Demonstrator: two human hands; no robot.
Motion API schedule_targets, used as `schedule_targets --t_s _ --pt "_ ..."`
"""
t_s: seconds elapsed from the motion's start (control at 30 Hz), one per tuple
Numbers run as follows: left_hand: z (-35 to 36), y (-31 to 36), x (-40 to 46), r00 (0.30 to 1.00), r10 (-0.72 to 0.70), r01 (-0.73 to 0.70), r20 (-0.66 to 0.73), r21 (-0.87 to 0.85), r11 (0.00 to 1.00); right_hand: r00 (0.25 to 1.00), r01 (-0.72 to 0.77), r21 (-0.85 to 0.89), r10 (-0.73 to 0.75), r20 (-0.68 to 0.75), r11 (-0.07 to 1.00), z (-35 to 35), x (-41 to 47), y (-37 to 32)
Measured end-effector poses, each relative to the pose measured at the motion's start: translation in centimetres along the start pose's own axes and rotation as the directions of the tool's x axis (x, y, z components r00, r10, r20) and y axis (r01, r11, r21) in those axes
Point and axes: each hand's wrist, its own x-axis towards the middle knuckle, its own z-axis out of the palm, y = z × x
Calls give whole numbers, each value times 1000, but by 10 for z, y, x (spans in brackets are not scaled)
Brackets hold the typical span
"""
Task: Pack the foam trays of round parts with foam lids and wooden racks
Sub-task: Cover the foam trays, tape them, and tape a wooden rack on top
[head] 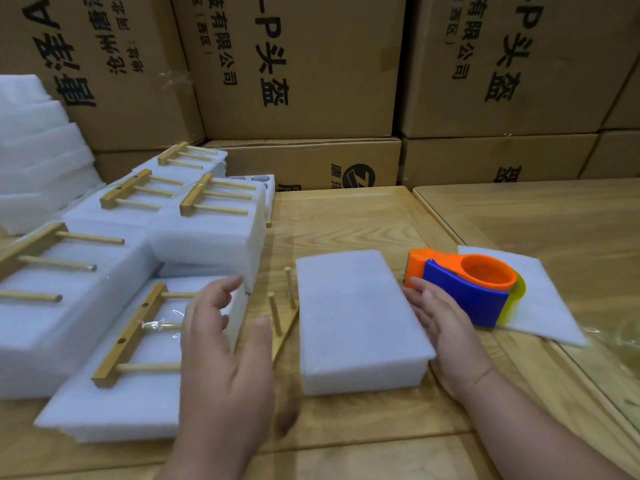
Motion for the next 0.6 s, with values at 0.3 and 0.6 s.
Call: schedule_targets --t_s 0.3,0.6 --pt "-13 0 97 861 -285 80 420 442 894 1000 -3 -14 3 -23 1000 2 0 0" --pt "5 -27 110 643 -383 -19 663 513 858 1000 -1 -76 -1 -29 997 2 -3 -4"
